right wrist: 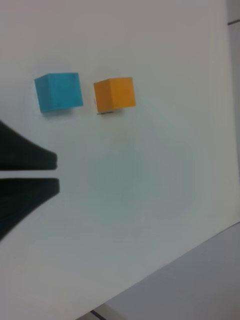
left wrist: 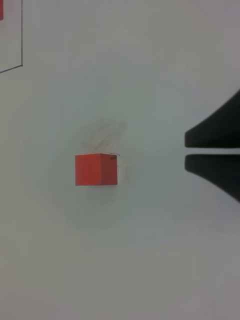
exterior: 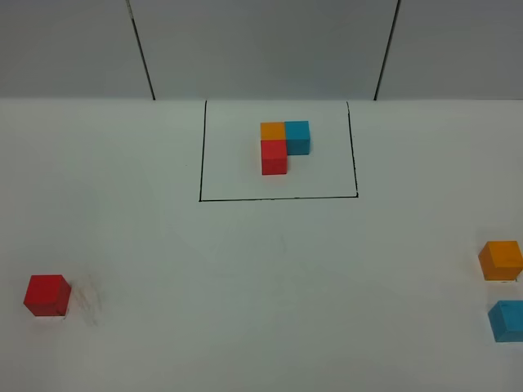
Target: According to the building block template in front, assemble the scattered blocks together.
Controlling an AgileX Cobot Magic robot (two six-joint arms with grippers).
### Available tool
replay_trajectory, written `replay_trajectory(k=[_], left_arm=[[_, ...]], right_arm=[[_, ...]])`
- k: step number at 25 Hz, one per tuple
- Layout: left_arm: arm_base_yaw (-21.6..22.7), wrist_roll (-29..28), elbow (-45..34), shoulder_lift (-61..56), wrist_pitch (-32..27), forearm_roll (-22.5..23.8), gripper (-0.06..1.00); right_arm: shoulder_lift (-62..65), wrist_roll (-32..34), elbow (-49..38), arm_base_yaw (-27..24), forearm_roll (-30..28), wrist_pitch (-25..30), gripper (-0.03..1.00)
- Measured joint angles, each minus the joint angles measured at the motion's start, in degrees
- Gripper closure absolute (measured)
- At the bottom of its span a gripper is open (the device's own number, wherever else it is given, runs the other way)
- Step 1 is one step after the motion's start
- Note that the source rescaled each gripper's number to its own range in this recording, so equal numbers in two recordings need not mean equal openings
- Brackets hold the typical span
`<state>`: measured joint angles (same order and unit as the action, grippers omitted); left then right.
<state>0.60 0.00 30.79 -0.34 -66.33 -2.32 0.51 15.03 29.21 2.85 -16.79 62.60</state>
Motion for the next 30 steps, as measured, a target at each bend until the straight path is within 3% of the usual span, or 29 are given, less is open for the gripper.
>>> replay_trajectory(k=[30], left_arm=[[0.0,0.0,0.0,0.0,0.2,0.0,0.94]], right_arm=[[0.0,0.0,0.0,0.0,0.0,0.0,0.96]])
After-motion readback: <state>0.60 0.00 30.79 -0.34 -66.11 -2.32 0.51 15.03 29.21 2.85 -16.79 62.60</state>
